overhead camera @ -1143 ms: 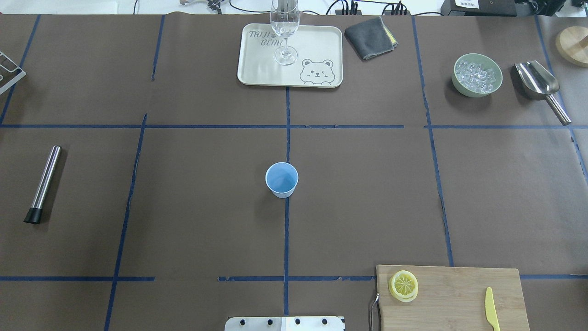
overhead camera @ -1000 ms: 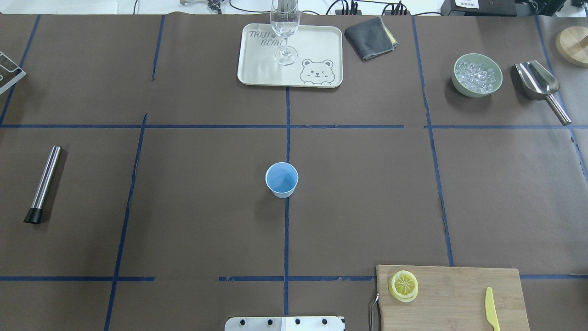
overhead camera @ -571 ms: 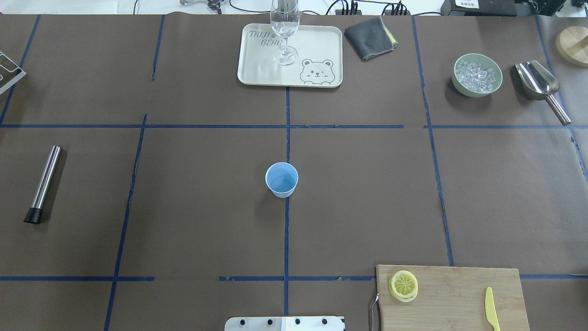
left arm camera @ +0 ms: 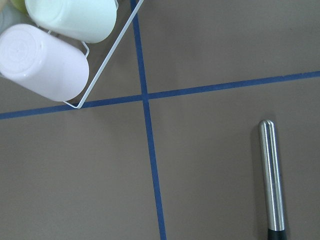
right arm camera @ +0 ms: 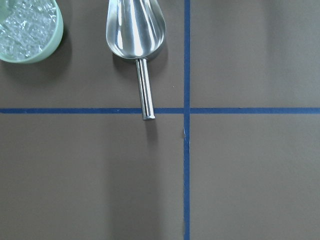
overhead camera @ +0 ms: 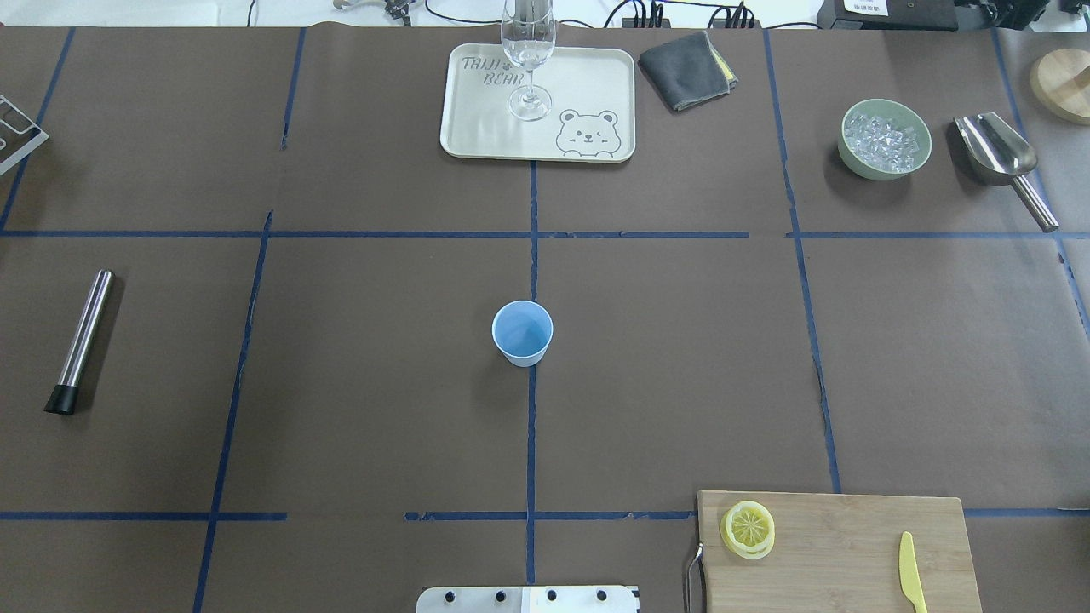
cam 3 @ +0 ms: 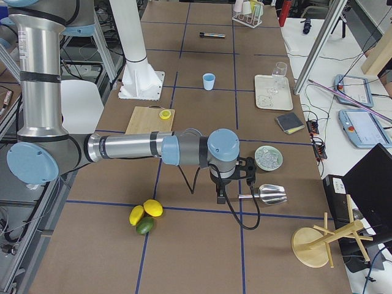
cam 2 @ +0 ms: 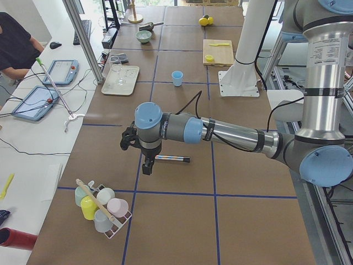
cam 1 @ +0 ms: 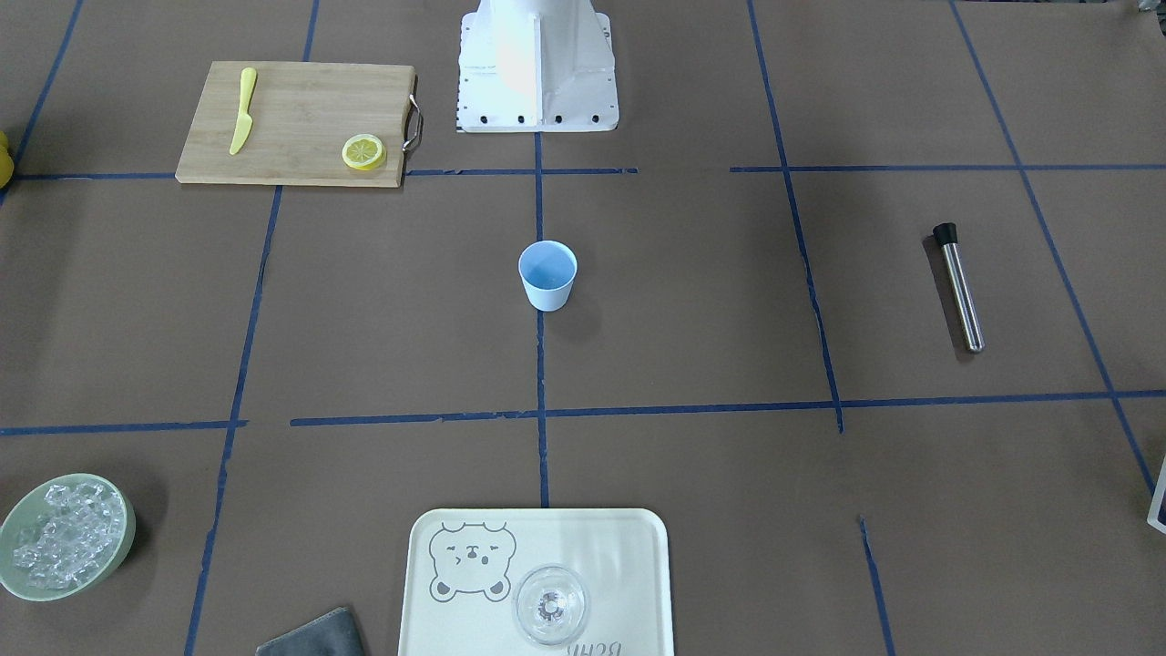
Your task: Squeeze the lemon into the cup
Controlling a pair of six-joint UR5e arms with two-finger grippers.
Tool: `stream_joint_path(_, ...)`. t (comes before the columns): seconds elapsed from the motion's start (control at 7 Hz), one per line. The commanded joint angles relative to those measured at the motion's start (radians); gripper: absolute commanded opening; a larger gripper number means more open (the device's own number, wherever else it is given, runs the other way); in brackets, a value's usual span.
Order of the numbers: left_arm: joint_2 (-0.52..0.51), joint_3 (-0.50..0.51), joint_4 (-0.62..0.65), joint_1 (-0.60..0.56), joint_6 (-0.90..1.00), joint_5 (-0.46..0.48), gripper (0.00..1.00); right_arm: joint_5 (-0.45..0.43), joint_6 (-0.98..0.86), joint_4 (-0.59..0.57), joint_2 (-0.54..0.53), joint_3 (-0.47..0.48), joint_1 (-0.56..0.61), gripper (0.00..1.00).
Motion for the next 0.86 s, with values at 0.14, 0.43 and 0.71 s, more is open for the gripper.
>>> stream_joint_path(0.14, -0.059, 0.004, 0.001, 0.009, -0.023, 0.001, 1.00, -0.005, 0.165, 0.004, 0.017, 0.142, -0.148, 1.00)
stream_joint_path(0.43, -0.094, 0.001, 0.000, 0.054, -0.098, 0.002, 1.00, -0.026, 0.488, 0.091, 0.028, 0.256, -0.319, 1.00)
stream_joint_path(0.71, -0.116, 0.000, -0.034, 0.107, -0.179, 0.010, 1.00, -0.104, 0.756, 0.207, 0.014, 0.324, -0.484, 1.00)
